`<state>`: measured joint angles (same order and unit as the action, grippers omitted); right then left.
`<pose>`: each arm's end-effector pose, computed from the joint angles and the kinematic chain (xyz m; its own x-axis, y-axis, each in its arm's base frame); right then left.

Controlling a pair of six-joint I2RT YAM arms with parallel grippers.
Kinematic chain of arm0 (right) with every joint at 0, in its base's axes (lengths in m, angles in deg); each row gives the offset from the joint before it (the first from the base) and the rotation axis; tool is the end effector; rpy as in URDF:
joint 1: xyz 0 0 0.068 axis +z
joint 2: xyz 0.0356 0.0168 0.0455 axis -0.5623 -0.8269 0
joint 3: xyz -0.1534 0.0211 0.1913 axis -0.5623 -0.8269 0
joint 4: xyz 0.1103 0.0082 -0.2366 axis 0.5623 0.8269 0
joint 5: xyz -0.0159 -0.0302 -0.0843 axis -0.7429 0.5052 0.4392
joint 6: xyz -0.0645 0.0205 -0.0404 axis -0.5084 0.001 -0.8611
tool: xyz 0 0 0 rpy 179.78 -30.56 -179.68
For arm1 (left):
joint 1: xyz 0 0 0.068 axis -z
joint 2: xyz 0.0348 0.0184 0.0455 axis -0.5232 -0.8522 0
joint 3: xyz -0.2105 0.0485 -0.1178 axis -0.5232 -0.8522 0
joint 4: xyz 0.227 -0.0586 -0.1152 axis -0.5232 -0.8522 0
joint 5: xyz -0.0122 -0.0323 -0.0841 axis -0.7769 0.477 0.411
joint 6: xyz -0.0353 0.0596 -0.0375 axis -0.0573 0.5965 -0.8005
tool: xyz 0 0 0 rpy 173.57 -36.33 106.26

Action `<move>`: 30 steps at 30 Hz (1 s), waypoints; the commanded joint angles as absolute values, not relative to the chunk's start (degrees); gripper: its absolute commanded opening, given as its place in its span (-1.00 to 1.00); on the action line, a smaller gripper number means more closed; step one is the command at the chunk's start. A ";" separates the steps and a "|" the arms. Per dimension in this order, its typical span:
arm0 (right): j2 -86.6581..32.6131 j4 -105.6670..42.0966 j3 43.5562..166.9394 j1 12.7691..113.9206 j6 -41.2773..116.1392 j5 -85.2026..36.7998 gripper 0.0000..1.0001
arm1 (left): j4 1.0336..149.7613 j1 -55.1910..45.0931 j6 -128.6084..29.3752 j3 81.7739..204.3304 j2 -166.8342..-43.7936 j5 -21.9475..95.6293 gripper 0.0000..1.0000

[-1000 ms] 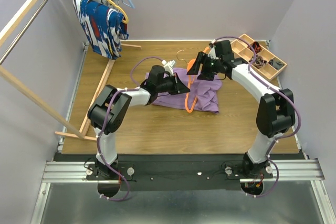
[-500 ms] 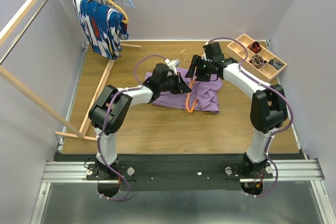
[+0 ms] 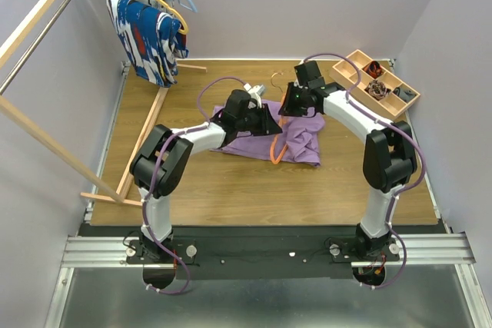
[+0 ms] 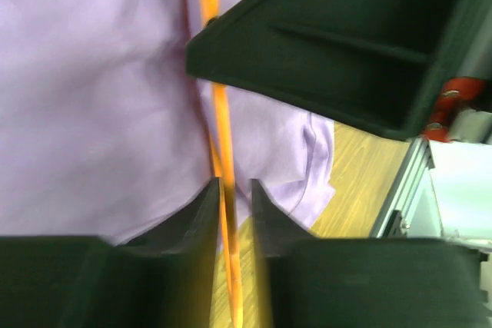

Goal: Place the trousers on the hanger
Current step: Place trousers on hanger

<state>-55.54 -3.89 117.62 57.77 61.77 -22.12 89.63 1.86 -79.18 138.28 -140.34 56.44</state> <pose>0.4003 0.1816 0.1934 -0.8369 0.1968 -0.5107 -0.0254 0.9181 0.3955 0.3514 -0.2696 0.1516 -0.8320 -0.1480 -0.5346 0.3823 0.5454 -0.7459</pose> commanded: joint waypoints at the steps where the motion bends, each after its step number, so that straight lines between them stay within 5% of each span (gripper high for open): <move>1: -54.49 -1.88 116.89 57.95 63.13 -21.13 -0.88 | 88.59 1.94 -76.97 140.67 -136.00 55.91 -0.15; 4: -53.79 -1.71 116.89 57.95 62.96 -20.52 -0.93 | 87.97 1.41 -76.01 140.23 -134.15 56.09 0.07; 30: -39.37 -6.80 98.44 57.07 62.43 -19.64 -0.99 | 94.74 -0.87 -76.27 137.77 -141.70 63.83 0.08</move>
<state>-42.52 -5.46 102.28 57.73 62.06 -20.46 93.59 -0.94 -77.32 137.93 -139.18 62.27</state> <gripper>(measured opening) 0.254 0.539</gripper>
